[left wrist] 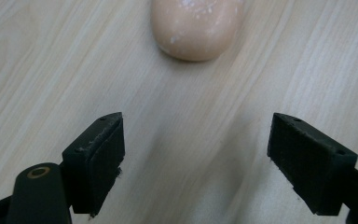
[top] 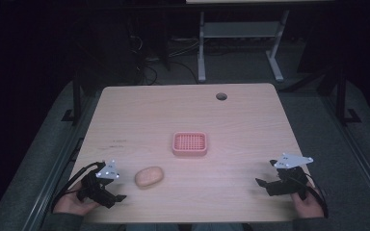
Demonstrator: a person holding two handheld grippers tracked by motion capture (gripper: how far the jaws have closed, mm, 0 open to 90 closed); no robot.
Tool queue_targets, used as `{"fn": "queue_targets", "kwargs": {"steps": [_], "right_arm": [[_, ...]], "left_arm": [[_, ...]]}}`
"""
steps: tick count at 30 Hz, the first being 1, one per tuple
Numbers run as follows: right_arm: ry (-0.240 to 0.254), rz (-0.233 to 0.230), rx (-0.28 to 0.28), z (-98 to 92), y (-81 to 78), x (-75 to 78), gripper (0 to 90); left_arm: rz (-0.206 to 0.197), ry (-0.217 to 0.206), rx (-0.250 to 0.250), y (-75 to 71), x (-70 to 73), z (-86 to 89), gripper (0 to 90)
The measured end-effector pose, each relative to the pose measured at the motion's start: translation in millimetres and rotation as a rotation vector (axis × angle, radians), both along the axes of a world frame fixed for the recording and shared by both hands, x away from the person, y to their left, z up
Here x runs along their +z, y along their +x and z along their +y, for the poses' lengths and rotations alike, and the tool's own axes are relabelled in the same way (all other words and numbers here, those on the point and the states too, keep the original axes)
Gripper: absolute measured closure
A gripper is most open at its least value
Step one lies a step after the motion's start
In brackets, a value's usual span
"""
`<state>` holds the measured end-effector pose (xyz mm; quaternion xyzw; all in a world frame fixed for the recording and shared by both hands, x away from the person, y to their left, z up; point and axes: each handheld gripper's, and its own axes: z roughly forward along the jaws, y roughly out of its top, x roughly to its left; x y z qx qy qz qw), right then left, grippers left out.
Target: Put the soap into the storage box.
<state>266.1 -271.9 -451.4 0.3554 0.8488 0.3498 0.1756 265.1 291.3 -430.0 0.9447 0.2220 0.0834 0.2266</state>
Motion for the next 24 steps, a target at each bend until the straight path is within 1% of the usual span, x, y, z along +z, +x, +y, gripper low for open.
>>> {"fn": "queue_targets", "kwargs": {"steps": [2, 3, 6, 9, 10, 11, 14, 16, 17, 18, 19, 20, 22, 23, 24], "right_arm": [[-0.001, 0.002, 0.002, -0.4, -0.1, -0.2, 14.1], [0.000, 0.000, 0.000, -1.0, 0.0, 0.0, 14.1], [0.005, -0.005, -0.001, -1.7, -0.1, 0.4, 14.1], [0.003, -0.001, 0.001, -1.2, 0.0, 0.0, 14.1], [0.004, 0.000, 0.003, -0.9, -0.1, 0.0, 14.1], [0.005, 0.002, 0.003, -0.6, -0.3, 0.1, 14.1], [0.002, -0.004, 0.004, -0.8, -0.6, 0.5, 14.1], [0.008, -0.004, 0.001, -1.7, -0.9, 0.8, 14.1], [0.007, -0.005, 0.002, -1.9, -0.8, 0.6, 14.1], [0.007, -0.005, 0.002, -1.9, -0.8, 0.6, 14.1], [0.008, -0.004, 0.002, -1.9, -0.8, 0.5, 14.1], [0.009, -0.004, 0.004, -1.7, -0.7, 0.3, 14.1], [0.009, -0.003, 0.004, -1.0, -0.8, 0.3, 14.1], [0.007, 0.000, 0.004, -0.5, -1.0, 0.2, 14.1], [0.007, 0.000, 0.004, -0.5, -1.0, 0.2, 14.1]], "left_arm": [[-0.001, -0.001, -0.006, 0.7, 1.2, -2.4, 18.8], [-0.002, 0.008, -0.015, 1.8, 2.6, -4.8, 18.8], [0.003, 0.005, -0.020, 3.4, 3.7, -7.3, 19.0], [0.002, -0.003, -0.038, 6.5, 6.9, -15.7, 19.2], [0.002, -0.003, -0.038, 6.5, 6.9, -15.7, 19.2], [0.002, -0.005, -0.048, 8.4, 8.0, -20.9, 19.2], [0.004, 0.002, -0.062, 10.8, 8.5, -25.5, 19.5], [0.012, 0.004, -0.070, 15.2, 9.0, -31.1, 19.6], [0.012, 0.004, -0.070, 15.2, 9.0, -31.1, 19.7], [0.021, 0.003, -0.070, 16.1, 9.4, -32.8, 19.7], [0.017, 0.008, -0.075, 18.1, 10.0, -34.7, 19.8], [0.024, 0.003, -0.070, 18.7, 9.9, -36.6, 19.8], [0.029, 0.008, -0.076, 21.3, 9.8, -39.5, 19.8], [0.040, 0.011, -0.076, 23.5, 8.6, -42.9, 19.8], [0.040, 0.011, -0.076, 23.5, 8.6, -42.9, 19.8]]}}
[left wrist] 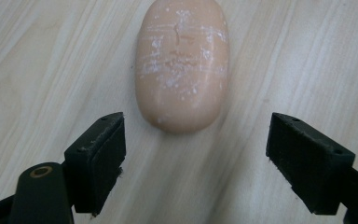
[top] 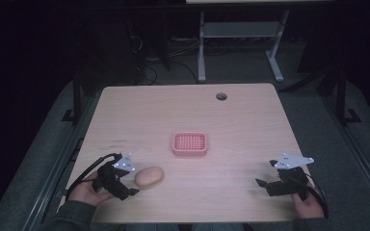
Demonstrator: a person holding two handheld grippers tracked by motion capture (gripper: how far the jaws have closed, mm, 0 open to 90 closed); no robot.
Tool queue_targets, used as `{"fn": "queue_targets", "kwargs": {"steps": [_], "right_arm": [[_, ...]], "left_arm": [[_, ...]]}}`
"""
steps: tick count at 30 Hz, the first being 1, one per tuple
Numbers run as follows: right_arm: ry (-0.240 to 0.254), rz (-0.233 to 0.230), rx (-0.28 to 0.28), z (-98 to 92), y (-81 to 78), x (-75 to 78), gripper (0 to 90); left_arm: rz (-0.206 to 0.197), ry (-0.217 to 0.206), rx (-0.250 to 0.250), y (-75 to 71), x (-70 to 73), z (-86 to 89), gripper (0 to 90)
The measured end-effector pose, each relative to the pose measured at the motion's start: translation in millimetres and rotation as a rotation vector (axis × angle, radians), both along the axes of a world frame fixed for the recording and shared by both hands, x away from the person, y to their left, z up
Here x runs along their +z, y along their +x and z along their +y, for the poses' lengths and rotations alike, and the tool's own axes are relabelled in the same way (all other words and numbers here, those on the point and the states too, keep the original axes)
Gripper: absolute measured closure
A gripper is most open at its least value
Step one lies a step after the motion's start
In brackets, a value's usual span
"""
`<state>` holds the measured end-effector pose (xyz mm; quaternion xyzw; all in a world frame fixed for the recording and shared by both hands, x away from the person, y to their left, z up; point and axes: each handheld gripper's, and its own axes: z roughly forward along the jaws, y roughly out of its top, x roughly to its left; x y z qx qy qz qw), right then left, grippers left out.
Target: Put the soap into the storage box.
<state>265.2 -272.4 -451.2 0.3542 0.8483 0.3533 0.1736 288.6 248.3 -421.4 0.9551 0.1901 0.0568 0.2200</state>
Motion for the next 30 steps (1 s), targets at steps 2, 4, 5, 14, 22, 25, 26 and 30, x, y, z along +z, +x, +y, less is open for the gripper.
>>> {"fn": "queue_targets", "kwargs": {"steps": [2, 4, 5, 14, 22, 25, 26, 30], "right_arm": [[0.000, 0.001, 0.000, 0.2, -0.3, 0.1, 14.1], [0.000, 0.000, 0.000, 0.2, -0.3, 0.2, 14.1], [0.001, 0.000, 0.001, 0.4, -0.3, 0.2, 14.1], [0.001, 0.001, 0.007, 0.5, 0.0, -0.4, 14.1], [0.003, 0.003, 0.006, 0.4, -0.2, -0.2, 14.1], [0.005, 0.002, 0.007, 0.5, -0.3, 0.0, 14.1], [0.005, 0.002, 0.007, 0.5, -0.3, 0.0, 14.1], [0.005, 0.002, 0.008, 0.6, -0.3, 0.1, 14.1]], "left_arm": [[0.006, 0.006, -0.007, 3.1, -1.1, -3.7, 19.8], [0.006, 0.010, -0.014, 5.7, -1.5, -7.5, 19.8], [0.015, 0.003, -0.011, 7.8, -2.2, -11.0, 20.0], [0.017, 0.022, -0.018, 17.5, -6.1, -20.7, 20.2], [0.016, 0.038, -0.034, 22.9, -6.5, -31.0, 21.0], [0.020, 0.037, -0.039, 25.2, -8.4, -34.7, 21.5], [0.020, 0.037, -0.039, 25.2, -8.4, -34.7, 21.8], [0.040, 0.061, -0.037, 28.4, -12.9, -38.5, 22.1]]}}
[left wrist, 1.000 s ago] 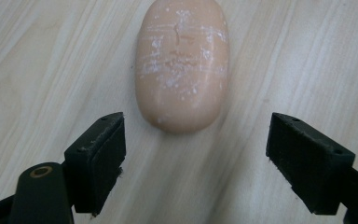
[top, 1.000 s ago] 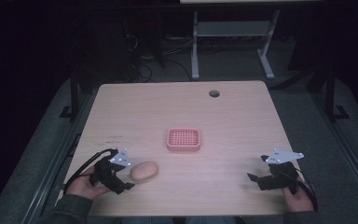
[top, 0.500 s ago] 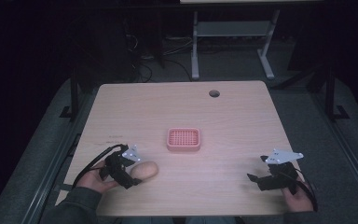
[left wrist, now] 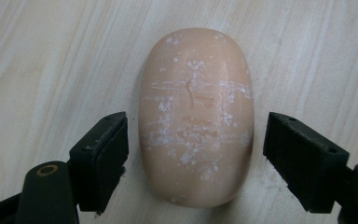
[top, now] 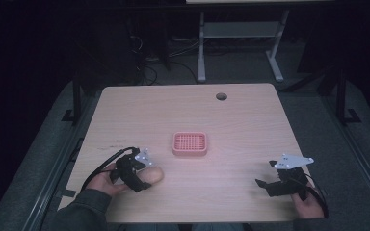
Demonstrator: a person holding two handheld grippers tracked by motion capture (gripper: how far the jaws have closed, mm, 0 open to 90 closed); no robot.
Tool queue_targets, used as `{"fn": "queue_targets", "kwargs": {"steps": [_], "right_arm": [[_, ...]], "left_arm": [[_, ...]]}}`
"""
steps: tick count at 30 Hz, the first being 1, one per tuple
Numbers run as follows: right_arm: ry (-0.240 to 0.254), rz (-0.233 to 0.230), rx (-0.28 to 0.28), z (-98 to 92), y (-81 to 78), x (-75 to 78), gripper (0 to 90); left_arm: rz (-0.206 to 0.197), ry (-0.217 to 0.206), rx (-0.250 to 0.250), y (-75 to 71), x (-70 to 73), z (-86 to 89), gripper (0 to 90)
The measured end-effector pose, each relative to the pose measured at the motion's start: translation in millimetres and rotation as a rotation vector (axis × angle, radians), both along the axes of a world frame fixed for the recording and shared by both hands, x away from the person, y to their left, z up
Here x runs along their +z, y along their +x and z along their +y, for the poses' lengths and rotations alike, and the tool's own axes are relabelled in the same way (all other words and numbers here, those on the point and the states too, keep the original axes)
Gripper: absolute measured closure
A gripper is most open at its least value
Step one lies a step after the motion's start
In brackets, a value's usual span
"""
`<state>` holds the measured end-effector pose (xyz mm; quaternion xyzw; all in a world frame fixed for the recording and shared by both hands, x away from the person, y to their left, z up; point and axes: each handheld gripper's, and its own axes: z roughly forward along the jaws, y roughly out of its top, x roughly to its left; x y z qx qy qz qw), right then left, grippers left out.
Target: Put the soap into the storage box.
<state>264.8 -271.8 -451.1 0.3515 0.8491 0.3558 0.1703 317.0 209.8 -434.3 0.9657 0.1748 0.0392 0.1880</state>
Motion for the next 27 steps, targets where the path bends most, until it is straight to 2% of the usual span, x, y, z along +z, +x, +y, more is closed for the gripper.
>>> {"fn": "queue_targets", "kwargs": {"steps": [6, 14, 17, 27], "right_arm": [[0.000, -0.001, 0.004, 0.4, 0.2, -0.3, 14.1], [0.000, 0.000, 0.004, 0.3, 0.0, 0.0, 14.1], [0.001, 0.000, 0.003, 0.2, -0.2, 0.2, 14.1], [-0.002, -0.005, 0.007, -0.3, -0.1, 0.6, 14.1]], "left_arm": [[0.004, -0.006, 0.004, 3.2, -2.2, -4.7, 24.1], [0.019, 0.021, -0.005, 7.1, -4.2, -11.4, 25.9], [0.030, 0.027, -0.012, 9.1, -6.1, -13.1, 29.6], [0.054, 0.020, -0.008, 11.4, -6.8, -11.9, 32.2]]}}
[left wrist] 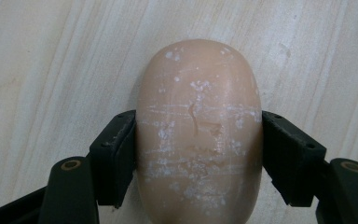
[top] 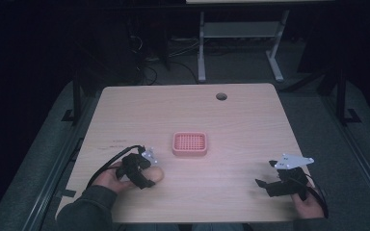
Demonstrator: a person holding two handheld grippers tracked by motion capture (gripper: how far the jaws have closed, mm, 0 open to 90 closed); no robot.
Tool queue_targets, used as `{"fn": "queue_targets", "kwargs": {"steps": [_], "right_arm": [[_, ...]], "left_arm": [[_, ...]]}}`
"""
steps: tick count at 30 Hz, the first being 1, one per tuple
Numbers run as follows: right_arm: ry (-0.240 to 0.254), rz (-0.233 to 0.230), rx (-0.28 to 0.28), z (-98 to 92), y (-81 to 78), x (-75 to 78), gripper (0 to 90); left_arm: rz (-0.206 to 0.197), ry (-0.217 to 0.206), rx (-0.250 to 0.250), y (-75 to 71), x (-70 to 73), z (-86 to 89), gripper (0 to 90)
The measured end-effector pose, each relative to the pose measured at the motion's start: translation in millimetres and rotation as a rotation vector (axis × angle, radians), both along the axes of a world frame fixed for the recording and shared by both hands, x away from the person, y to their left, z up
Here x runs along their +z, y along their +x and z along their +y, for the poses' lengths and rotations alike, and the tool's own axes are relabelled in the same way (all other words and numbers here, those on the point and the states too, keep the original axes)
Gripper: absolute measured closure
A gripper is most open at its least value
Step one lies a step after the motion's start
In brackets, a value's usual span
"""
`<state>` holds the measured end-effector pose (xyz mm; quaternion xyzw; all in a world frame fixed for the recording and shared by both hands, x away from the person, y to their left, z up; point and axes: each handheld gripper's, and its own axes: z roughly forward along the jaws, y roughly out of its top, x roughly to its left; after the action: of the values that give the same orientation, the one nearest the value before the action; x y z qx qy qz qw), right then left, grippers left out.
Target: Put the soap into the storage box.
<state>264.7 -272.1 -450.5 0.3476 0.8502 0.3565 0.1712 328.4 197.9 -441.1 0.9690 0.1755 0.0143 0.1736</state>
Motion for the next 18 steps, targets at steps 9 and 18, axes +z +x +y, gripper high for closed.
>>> {"fn": "queue_targets", "kwargs": {"steps": [9, 18], "right_arm": [[0.002, 0.000, 0.000, -0.1, -0.1, 0.0, 14.1], [0.002, 0.002, -0.001, 0.0, 0.0, -0.3, 14.1]], "left_arm": [[-0.016, -0.007, 0.005, 1.1, 0.3, 1.7, 32.7], [-0.031, -0.037, 0.002, 2.6, 6.7, 0.8, 32.6]]}}
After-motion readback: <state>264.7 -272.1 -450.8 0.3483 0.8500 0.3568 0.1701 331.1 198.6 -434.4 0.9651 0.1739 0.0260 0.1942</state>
